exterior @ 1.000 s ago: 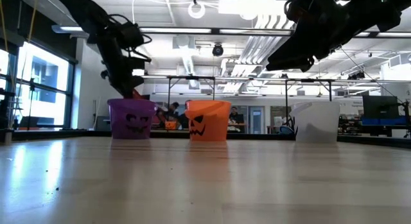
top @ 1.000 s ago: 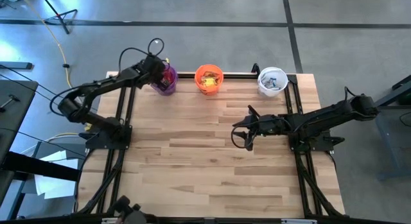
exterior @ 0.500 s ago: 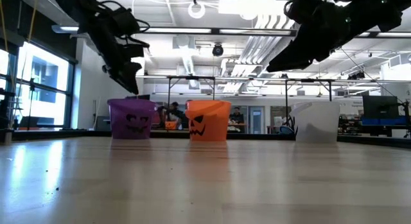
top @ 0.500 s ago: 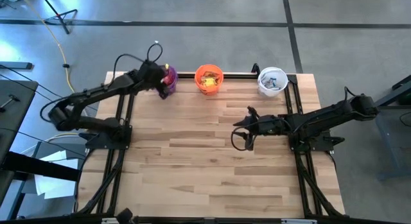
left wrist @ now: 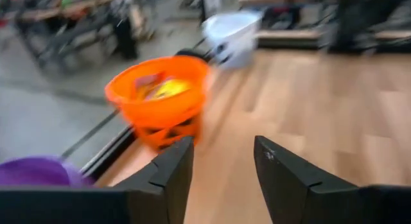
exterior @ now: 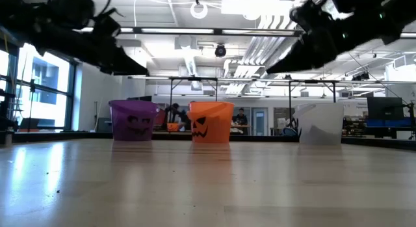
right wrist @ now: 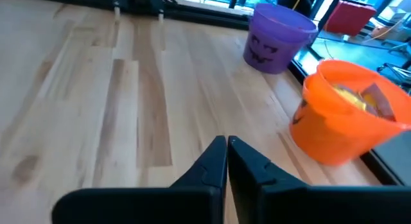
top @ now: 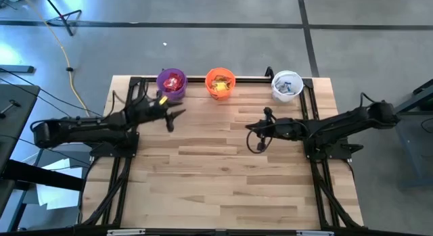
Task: Sort candy
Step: Return to Home Position
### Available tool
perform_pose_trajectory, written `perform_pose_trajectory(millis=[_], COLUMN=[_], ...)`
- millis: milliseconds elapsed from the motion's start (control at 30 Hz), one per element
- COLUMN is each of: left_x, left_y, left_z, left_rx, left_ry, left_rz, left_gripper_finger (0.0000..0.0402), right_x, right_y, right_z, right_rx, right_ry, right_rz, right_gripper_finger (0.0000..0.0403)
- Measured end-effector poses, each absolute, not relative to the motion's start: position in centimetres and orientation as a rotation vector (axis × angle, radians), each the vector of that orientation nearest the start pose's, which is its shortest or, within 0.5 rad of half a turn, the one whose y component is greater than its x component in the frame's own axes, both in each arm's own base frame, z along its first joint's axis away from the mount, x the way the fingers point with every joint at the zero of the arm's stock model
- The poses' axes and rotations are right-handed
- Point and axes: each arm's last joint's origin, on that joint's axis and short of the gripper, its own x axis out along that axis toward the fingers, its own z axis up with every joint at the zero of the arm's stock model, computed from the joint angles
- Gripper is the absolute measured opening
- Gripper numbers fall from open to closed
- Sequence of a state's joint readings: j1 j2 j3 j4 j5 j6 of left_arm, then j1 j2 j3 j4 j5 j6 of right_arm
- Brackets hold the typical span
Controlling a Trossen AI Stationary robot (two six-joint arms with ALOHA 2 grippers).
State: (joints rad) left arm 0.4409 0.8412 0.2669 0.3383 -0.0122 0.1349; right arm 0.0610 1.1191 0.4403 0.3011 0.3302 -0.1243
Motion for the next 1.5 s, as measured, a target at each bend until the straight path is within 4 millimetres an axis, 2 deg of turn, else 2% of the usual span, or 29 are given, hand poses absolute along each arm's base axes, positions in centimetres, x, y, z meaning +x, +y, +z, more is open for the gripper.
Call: perform_pose_trajectory(millis=[100, 233, 533, 833, 1067, 1233, 1500], left_x=[15.3, 14.5, 12.8, 11.3, 9.8, 9.6, 9.6], left_y=[5.9, 4.2, 2.1, 1.5, 1.4, 1.4, 1.5], left_z=[18.3, 17.3, 15.9, 17.1, 17.1, 16.9, 17.0], left_rx=[0.1, 0.116, 0.108, 0.154, 0.186, 0.184, 0.183], left_ry=[0.196, 0.153, 0.101, -0.004, -0.024, -0.009, -0.015], left_rz=[0.363, 0.304, 0.205, 0.172, 0.203, 0.209, 0.259], left_gripper_finger=[0.0127, 0.0082, 0.0005, 0.0003, 0.0003, 0.0003, 0.0003], right_x=[21.3, 19.9, 16.2, 16.0, 15.6, 15.1, 14.7], right_y=[-0.1, -0.3, -0.3, -0.4, -1.8, -2.2, -1.5], right_z=[18.2, 16.3, 13.1, 13.9, 14.7, 15.3, 15.4], right_rx=[-0.178, -0.168, -0.145, -0.201, -0.112, -0.111, -0.135], right_ry=[0.369, 0.334, 0.198, 0.139, 0.077, 0.057, 0.087], right_rz=[-0.259, -0.269, -0.253, -0.219, -0.102, -0.173, -0.31], right_gripper_finger=[0.0014, 0.0002, 0.0001, 0.0, 0.0, 0.0, 0.0])
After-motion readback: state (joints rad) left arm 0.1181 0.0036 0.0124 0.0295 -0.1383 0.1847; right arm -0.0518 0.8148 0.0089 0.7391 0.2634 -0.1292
